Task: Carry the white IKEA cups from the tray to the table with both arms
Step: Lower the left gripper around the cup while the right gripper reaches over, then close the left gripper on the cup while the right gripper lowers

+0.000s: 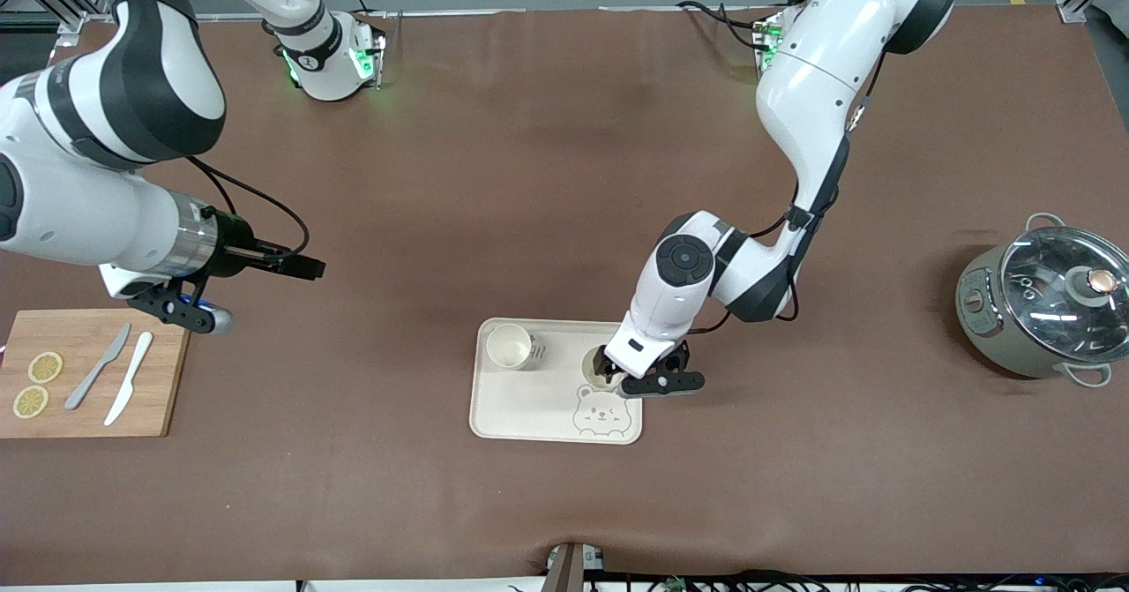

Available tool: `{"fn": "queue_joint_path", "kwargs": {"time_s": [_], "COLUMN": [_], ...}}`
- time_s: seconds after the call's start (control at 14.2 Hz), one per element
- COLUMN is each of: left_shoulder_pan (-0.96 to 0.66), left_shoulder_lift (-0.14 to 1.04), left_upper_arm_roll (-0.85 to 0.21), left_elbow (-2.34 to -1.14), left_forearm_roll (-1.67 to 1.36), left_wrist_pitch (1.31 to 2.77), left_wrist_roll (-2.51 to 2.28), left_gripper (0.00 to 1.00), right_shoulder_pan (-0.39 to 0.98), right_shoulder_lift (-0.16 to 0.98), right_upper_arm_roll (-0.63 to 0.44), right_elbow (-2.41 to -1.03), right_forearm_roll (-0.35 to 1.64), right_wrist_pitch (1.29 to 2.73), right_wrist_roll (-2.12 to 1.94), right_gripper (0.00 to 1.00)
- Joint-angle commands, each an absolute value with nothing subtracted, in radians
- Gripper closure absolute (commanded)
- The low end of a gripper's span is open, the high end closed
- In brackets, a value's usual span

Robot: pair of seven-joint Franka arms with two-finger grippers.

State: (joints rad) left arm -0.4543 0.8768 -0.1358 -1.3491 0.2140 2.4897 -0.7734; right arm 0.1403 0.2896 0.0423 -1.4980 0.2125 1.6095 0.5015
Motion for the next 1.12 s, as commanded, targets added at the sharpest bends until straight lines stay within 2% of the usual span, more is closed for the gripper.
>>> {"fn": "queue_joint_path", "kwargs": {"time_s": [0.0,0.49,0.63,0.77,1.05], "left_shoulder_pan": [-0.463,-0.463,-0.463,-0.463,-0.465], "left_shoulder_lift": [0.896,0.905,0.902,0.897,0.899], "left_upper_arm_roll": [-0.130,-0.130,-0.130,-0.130,-0.130], "left_elbow": [-1.330,-1.330,-1.330,-1.328,-1.328], "left_forearm_roll": [0.242,0.238,0.236,0.232,0.230], "left_wrist_pitch": [2.511,2.516,2.516,2.516,2.516], "left_wrist_roll": [-0.795,-0.801,-0.802,-0.805,-0.854], "left_gripper": [0.00,0.02,0.45,0.65,0.89], "right_shoulder_pan": [0.164,0.238,0.247,0.253,0.288], "right_shoulder_lift": [0.316,0.362,0.380,0.396,0.428], "right_upper_arm_roll": [0.040,0.040,0.040,0.040,0.038], "right_elbow": [-1.462,-1.459,-1.459,-1.459,-1.460], "right_forearm_roll": [0.229,0.229,0.229,0.229,0.229], "right_wrist_pitch": [1.621,1.700,1.715,1.727,1.811], "right_wrist_roll": [0.566,0.686,0.704,0.706,0.756], "right_gripper": [0.00,0.00,0.00,0.00,0.00]}}
